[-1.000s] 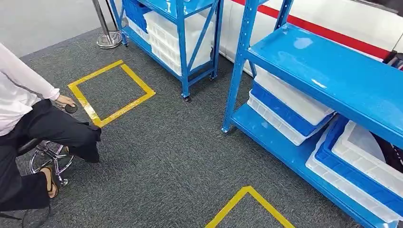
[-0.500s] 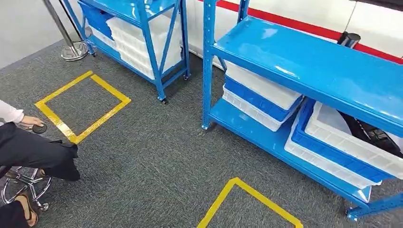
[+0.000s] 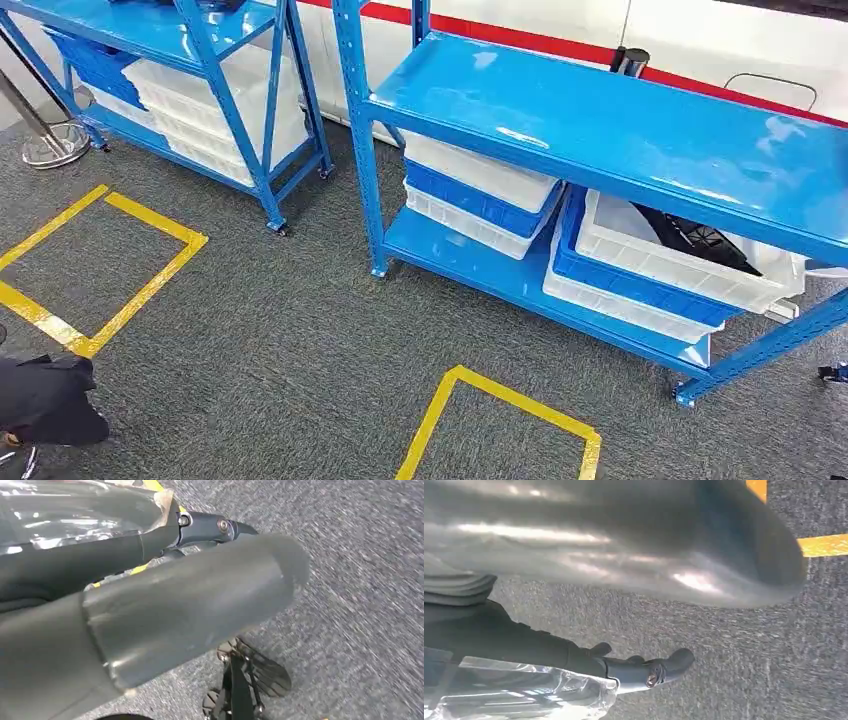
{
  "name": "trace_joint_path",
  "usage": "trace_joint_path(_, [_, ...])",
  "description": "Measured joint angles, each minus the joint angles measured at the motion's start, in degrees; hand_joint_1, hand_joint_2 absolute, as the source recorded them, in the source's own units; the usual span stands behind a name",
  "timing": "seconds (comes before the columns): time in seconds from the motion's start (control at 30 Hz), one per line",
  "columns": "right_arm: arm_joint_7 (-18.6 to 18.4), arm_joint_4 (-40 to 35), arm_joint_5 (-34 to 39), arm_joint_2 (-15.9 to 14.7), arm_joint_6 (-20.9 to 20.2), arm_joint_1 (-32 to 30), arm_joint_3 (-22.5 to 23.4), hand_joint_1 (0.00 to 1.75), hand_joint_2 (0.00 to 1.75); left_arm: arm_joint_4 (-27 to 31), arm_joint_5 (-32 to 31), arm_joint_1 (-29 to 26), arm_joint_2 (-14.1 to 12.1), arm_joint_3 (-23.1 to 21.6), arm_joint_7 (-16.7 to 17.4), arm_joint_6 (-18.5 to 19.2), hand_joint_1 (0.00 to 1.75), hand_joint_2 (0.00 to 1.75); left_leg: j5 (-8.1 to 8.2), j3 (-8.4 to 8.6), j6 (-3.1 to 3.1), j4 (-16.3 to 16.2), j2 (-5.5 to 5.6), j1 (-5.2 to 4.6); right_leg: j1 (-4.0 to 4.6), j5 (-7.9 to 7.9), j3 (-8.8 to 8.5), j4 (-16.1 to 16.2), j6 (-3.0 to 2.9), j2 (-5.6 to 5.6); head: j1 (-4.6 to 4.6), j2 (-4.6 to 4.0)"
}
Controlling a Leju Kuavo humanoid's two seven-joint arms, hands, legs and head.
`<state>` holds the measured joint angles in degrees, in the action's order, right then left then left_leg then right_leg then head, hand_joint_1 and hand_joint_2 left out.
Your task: Take the parts from the cabinet and place them on the table.
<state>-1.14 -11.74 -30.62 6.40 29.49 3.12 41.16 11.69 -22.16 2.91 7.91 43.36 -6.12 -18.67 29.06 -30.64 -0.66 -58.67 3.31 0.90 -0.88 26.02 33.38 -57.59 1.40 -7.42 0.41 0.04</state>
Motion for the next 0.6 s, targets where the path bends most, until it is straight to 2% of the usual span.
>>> trace_joint_path(0.03, [0.11, 0.0, -0.11, -0.04, 0.02, -0.18, 0.04, 0.0, 0.0, 0.0, 0.11, 0.03, 0.11, 0.02, -0.09, -0.02, 0.0, 0.0, -0.44, 0.16, -0.67, 0.69, -0.79, 0.25, 0.34, -0.01, 0.08, -0.01, 0.56, -0.57, -0.02, 0.0])
trace_joint_path(0.07, [0.22, 0.0, -0.17, -0.22, 0.02, -0.16, 0.09, 0.0, 0.0, 0.0, 0.11, 0.08, 0.26, 0.04, -0.18, -0.02, 0.0, 0.0, -0.85, 0.3, -1.19, 1.09, -1.6, 0.35, 0.02, 0.49, 0.2, -1.32, 0.5, 1.86, -0.02, 0.0])
trace_joint_path(0.1, [0.31, 0.02, -0.24, -0.11, 0.02, -0.13, 0.09, 0.0, 0.0, 0.0, 0.11, 0.0, 0.2, 0.04, -0.37, 0.0, 0.0, 0.0, -0.92, 0.31, -1.67, 1.24, -2.1, 0.32, 0.34, 2.02, 1.55, -3.67, 0.18, 4.37, 0.18, 0.0])
trace_joint_path(0.13, [0.59, 0.02, -0.26, -0.07, 0.04, 0.0, 0.09, 0.0, 0.0, 0.0, 0.17, -0.14, 0.15, 0.11, -0.52, 0.0, 0.0, 0.0, -0.88, 0.29, -1.92, 1.23, -3.03, 0.24, 0.17, 4.34, 3.93, -8.17, -0.17, 5.77, 0.54, 0.0])
trace_joint_path(0.17, [0.83, 0.02, -0.26, -0.09, 0.04, 0.13, 0.09, 0.0, 0.0, 0.0, 0.17, -0.26, 0.15, 0.2, -0.63, 0.02, 0.0, 0.0, -0.85, 0.28, -1.94, 1.22, -4.06, 0.15, 0.07, 6.46, 6.49, -13.19, -0.31, 6.32, 0.48, 0.0])
trace_joint_path(0.2, [1.09, 0.02, -0.28, -0.09, 0.07, 0.12, 0.11, 0.0, 0.0, 0.0, 0.18, -0.28, 0.15, 0.22, -0.68, 0.04, 0.0, 0.0, -0.81, 0.19, -1.95, 1.2, -4.83, 0.07, 0.05, 7.64, 8.21, -16.78, -0.16, 6.52, 0.53, 0.0])
trace_joint_path(0.23, [1.18, 0.0, -0.28, -0.11, 0.07, 0.11, 0.11, 0.0, 0.0, 0.0, 0.17, -0.27, 0.15, 0.26, -0.68, 0.11, 0.0, 0.0, -0.79, 0.16, -1.93, 1.19, -5.59, 0.06, -0.06, 7.81, 9.0, -18.53, 0.29, 6.65, 0.52, 0.0])
trace_joint_path(0.27, [1.25, 0.02, -0.26, -0.15, 0.11, -0.02, 0.13, 0.0, 0.0, 0.0, 0.17, -0.25, 0.17, 0.28, -0.72, 0.15, 0.0, 0.0, -0.71, 0.18, -1.81, 1.18, -6.27, 0.08, -0.15, 7.11, 8.26, -17.28, 0.82, 6.8, 0.48, 0.0])
trace_joint_path(0.3, [1.33, 0.02, -0.26, -0.17, 0.15, -0.15, 0.22, 0.0, 0.0, 0.0, 0.17, -0.23, 0.2, 0.28, -0.74, 0.24, 0.0, 0.0, -0.63, 0.3, -1.69, 1.18, -6.87, 0.16, -0.27, 5.61, 6.23, -13.72, 1.44, 7.07, 0.61, 0.0])
trace_joint_path(0.33, [1.49, 0.02, -0.24, -0.26, 0.22, -0.16, 0.31, 0.0, 0.0, 0.0, 0.17, -0.23, 0.31, 0.31, -0.76, 0.28, 0.0, 0.0, -0.47, 0.5, -1.43, 1.17, -7.61, 0.24, -0.43, 3.38, 2.82, -7.49, 2.1, 7.9, 0.57, 0.0])
trace_joint_path(0.37, [1.64, 0.02, -0.24, -0.31, 0.28, -0.13, 0.37, 0.0, 0.0, 0.0, 0.15, -0.23, 0.33, 0.31, -0.83, 0.31, 0.0, 0.0, -0.27, 0.75, -1.11, 1.12, -8.2, 0.27, -0.52, 1.9, -0.16, -2.25, 2.36, 10.07, 0.66, 0.0])
trace_joint_path(0.4, [1.75, 0.02, -0.24, -0.28, 0.33, 0.04, 0.39, 0.0, 0.0, 0.0, 0.09, -0.24, 0.28, 0.31, -0.87, 0.35, 0.0, 0.0, 0.06, 0.86, -0.63, 1.08, -8.69, -0.35, -0.07, 1.44, -0.83, -0.55, 1.76, 12.4, 0.72, 0.0])
trace_joint_path(0.43, [1.79, 0.0, -0.22, -0.31, 0.43, 0.28, 0.39, 0.0, 0.0, -0.02, 0.09, -0.28, 0.28, 0.35, -0.94, 0.37, 0.0, 0.0, 0.39, 1.21, -0.15, 1.04, -9.18, -0.34, 0.38, 1.01, -1.28, -0.36, 1.27, 11.96, 0.66, 0.0])
trace_joint_path(0.47, [1.84, 0.0, -0.22, -0.28, 0.48, 0.24, 0.41, 0.0, 0.0, -0.02, 0.07, -0.21, 0.26, 0.39, -0.96, 0.41, 0.0, 0.0, 0.49, 1.51, 0.09, 1.06, -9.66, -0.43, 0.24, 0.89, -0.92, -0.43, 0.8, 11.2, 0.26, 0.02])
trace_joint_path(0.5, [1.84, 0.0, -0.22, -0.28, 0.55, 0.13, 0.44, 0.0, 0.0, -0.02, 0.07, -0.03, 0.26, 0.39, -0.98, 0.46, 0.0, 0.0, 0.49, 1.89, 0.29, 1.32, -10.34, -0.27, 0.39, 1.0, -0.38, -0.48, 0.51, 10.64, 0.33, 0.0])
trace_joint_path(0.53, [1.86, 0.0, -0.22, -0.28, 0.65, 0.08, 0.48, 0.0, 0.0, 0.0, 0.07, 0.17, 0.26, 0.39, -0.98, 0.46, 0.0, 0.0, 0.68, 2.21, 0.65, 1.48, -11.02, -0.2, 0.36, 0.95, -0.61, -0.36, 0.0, 9.85, 0.42, 0.0])
trace_joint_path(0.57, [1.86, 0.0, -0.22, -0.35, 0.68, 0.06, 0.48, 0.0, 0.0, 0.0, 0.07, 0.19, 0.24, 0.42, -1.01, 0.46, 0.0, 0.0, 1.21, 2.26, 1.15, 0.92, -10.26, 0.26, -1.04, 0.68, -1.4, -0.06, -0.6, 9.06, 0.28, 0.02])
trace_joint_path(0.6, [1.88, 0.0, -0.2, -0.37, 0.72, 0.06, 0.48, 0.0, 0.0, -0.02, 0.07, 0.16, 0.22, 0.42, -1.03, 0.5, 0.0, 0.0, 2.89, 1.52, 1.35, -1.18, -7.08, 0.31, -0.84, 0.5, -1.34, -0.06, -1.02, 8.54, -0.09, 0.0])
